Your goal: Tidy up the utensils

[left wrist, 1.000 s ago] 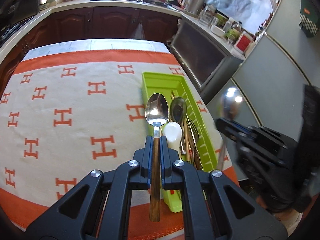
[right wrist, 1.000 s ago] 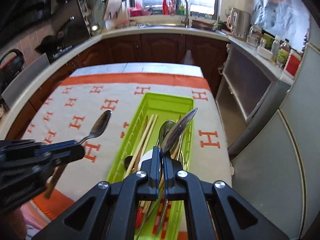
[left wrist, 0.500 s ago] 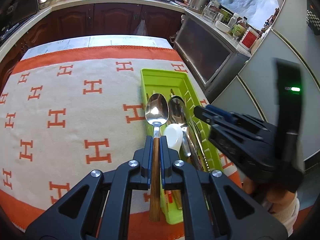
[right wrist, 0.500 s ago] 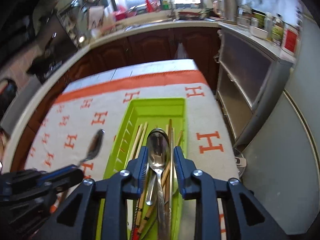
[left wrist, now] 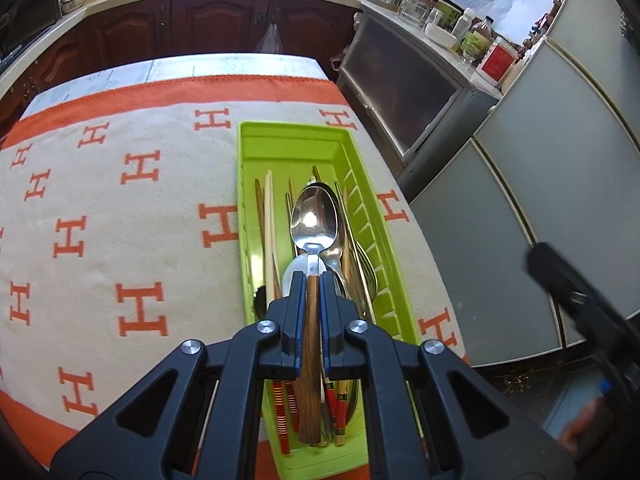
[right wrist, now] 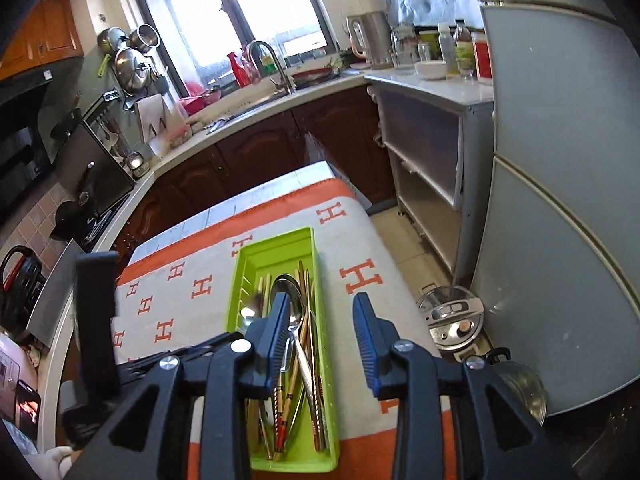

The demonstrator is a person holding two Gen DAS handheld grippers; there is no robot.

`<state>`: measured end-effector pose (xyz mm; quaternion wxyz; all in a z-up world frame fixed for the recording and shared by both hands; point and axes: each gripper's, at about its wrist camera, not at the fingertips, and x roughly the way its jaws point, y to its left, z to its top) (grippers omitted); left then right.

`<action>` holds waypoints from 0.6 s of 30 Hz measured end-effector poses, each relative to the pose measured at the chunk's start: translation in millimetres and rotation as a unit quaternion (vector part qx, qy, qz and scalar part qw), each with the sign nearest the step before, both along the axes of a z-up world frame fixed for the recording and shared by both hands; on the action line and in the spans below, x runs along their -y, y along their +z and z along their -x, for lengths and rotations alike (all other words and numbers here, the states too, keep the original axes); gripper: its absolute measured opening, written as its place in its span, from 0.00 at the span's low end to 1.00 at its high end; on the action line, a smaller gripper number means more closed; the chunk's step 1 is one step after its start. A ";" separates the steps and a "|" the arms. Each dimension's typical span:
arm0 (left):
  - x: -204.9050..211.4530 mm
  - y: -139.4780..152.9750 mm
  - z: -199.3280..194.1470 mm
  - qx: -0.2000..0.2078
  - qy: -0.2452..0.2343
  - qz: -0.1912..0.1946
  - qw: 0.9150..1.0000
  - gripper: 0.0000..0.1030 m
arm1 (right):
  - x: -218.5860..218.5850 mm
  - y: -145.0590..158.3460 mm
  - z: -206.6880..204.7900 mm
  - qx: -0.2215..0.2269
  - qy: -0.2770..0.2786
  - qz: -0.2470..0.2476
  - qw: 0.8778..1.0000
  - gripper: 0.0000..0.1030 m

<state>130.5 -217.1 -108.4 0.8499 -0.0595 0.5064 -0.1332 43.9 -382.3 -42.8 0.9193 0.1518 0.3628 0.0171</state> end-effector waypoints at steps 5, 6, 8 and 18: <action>3.2 -3.2 4.6 -0.013 -0.003 -0.015 1.000 0.09 | -6.1 0.3 -1.3 -0.004 0.008 -0.010 1.000 0.32; 2.2 -1.1 7.4 -0.012 -0.004 -0.017 1.000 0.15 | -8.4 0.3 -0.5 -0.004 0.009 -0.011 1.000 0.32; -2.5 5.3 14.4 -0.001 -0.003 -0.020 1.000 0.30 | -13.4 -0.1 1.4 -0.005 0.013 -0.011 1.000 0.32; -46.6 24.5 43.7 0.034 0.019 -0.037 0.999 0.54 | -37.8 -5.6 11.3 -0.019 0.030 -0.004 0.999 0.32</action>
